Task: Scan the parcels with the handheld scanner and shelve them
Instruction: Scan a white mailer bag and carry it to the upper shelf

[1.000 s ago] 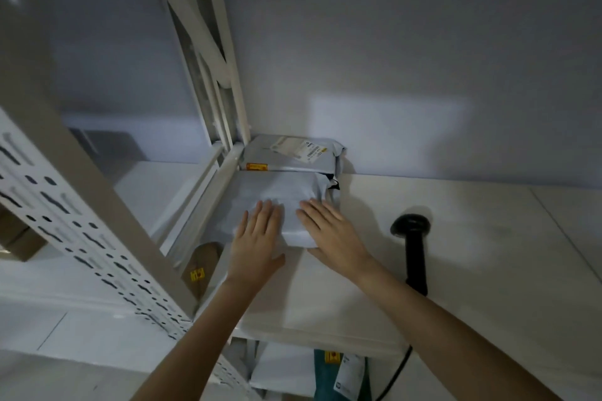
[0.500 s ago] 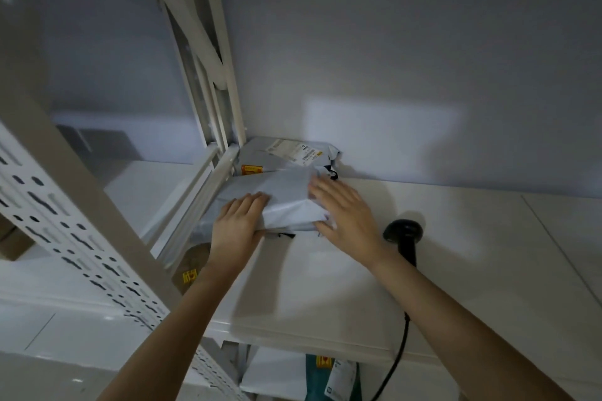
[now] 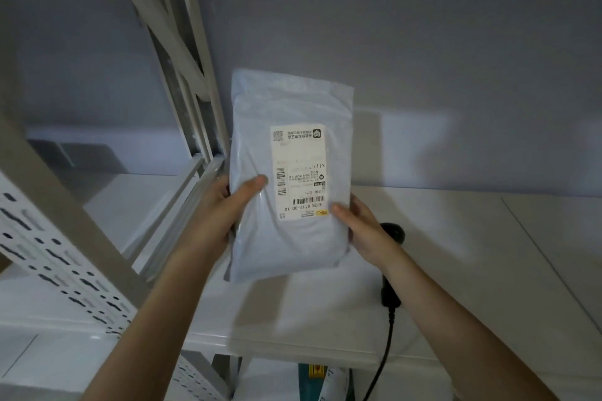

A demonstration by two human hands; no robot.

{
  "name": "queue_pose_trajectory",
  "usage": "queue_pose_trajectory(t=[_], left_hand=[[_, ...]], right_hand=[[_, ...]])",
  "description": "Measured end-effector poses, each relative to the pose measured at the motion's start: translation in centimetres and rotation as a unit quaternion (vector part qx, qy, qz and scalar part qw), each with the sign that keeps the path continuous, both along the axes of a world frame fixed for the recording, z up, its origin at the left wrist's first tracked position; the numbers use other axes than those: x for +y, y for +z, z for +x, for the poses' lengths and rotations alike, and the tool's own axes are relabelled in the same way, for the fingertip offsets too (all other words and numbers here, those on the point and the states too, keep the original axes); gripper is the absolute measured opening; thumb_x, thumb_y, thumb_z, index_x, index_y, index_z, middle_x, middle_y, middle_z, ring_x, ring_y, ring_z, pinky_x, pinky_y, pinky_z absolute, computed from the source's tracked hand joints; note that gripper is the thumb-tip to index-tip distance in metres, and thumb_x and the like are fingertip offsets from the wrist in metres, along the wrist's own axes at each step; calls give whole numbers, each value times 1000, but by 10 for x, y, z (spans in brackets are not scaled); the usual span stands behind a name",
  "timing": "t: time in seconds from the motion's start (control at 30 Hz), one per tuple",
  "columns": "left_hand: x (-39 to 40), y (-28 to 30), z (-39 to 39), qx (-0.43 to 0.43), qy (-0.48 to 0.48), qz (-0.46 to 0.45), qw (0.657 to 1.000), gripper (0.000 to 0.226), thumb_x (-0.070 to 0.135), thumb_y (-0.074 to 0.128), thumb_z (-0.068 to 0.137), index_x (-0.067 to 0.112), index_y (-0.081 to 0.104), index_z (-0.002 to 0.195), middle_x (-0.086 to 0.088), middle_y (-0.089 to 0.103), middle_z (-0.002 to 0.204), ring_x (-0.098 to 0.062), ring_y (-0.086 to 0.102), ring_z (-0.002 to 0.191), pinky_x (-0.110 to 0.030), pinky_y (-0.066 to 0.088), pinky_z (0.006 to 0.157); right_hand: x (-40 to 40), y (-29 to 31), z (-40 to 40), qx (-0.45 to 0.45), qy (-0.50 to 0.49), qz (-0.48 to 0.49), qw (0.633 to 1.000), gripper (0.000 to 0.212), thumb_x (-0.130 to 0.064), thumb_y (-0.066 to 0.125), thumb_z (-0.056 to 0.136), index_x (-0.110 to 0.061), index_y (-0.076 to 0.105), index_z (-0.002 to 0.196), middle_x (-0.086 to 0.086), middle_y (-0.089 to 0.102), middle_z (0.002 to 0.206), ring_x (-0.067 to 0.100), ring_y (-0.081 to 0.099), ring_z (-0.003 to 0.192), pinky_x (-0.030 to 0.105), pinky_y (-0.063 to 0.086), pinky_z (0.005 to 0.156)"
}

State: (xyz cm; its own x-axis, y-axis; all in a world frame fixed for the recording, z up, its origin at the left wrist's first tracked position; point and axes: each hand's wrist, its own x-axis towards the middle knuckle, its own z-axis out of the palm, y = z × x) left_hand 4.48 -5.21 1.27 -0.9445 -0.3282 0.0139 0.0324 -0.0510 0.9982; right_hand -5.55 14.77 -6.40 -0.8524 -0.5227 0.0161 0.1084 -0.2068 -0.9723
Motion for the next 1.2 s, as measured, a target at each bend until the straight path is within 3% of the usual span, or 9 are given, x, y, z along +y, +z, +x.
queue_pose_trajectory(t=[0.13,0.23,0.43,0.6,0.8,0.9,0.97,1.07,1.2], left_hand=[[10,-11,-3,-56,-30,85,994,30,28,67,84,17,67,112,-5,74,107,-22,72,94,-33,59,75],[17,-20,-5,-79,-56,124,988,37,31,68,81,17,67,115,-7,70,116,-24,68,104,-41,52,91],[35,-37,1,-106,-131,109,980,48,29,74,76,19,61,121,-5,72,112,-24,69,103,-44,54,88],[50,-48,-3,-95,-101,96,986,51,22,74,66,21,62,115,-5,72,110,-25,69,100,-45,55,87],[54,-49,-13,-78,-98,100,987,53,23,75,63,22,62,114,-3,73,108,-23,70,98,-40,57,80],[54,-50,-17,-69,-96,105,987,54,22,74,66,21,61,118,-2,73,108,-21,70,97,-36,58,76],[52,-52,-20,-66,-99,111,987,54,21,73,67,20,60,120,-3,72,111,-23,69,100,-41,57,81],[49,-53,-24,-62,-91,113,987,52,21,73,67,20,61,118,-4,72,112,-25,69,101,-44,56,84],[47,-53,-30,-52,-90,115,988,49,20,73,67,22,62,115,-3,72,111,-23,69,100,-42,57,83]], right_hand=[[15,7,8,-42,-2,-22,999,25,-17,63,82,-15,63,107,-4,76,93,11,72,87,22,57,70],[26,15,15,-39,-45,-17,998,15,-14,59,88,-16,66,101,-3,77,87,12,73,79,22,56,63],[44,23,18,-37,-122,-27,991,29,-20,64,83,-8,65,109,9,75,101,22,72,91,29,57,70],[56,26,14,-46,-127,-26,990,34,-25,64,84,-9,65,113,9,74,105,24,71,94,28,57,71],[63,15,-6,-110,-160,-20,981,39,-45,42,89,-16,67,99,-1,70,100,19,64,95,32,50,79],[74,-12,-11,-44,-316,111,941,32,-38,41,81,-11,56,76,7,56,75,19,52,69,27,37,58],[82,-38,-12,54,-291,269,916,31,-44,45,67,-15,37,59,4,35,60,19,32,55,26,21,51],[86,-71,-8,36,-222,460,859,42,-51,54,72,-12,38,77,4,38,75,20,41,64,25,25,50],[76,-82,-8,-48,-172,457,871,42,-53,54,80,-12,50,92,2,47,75,19,50,70,27,38,61]])
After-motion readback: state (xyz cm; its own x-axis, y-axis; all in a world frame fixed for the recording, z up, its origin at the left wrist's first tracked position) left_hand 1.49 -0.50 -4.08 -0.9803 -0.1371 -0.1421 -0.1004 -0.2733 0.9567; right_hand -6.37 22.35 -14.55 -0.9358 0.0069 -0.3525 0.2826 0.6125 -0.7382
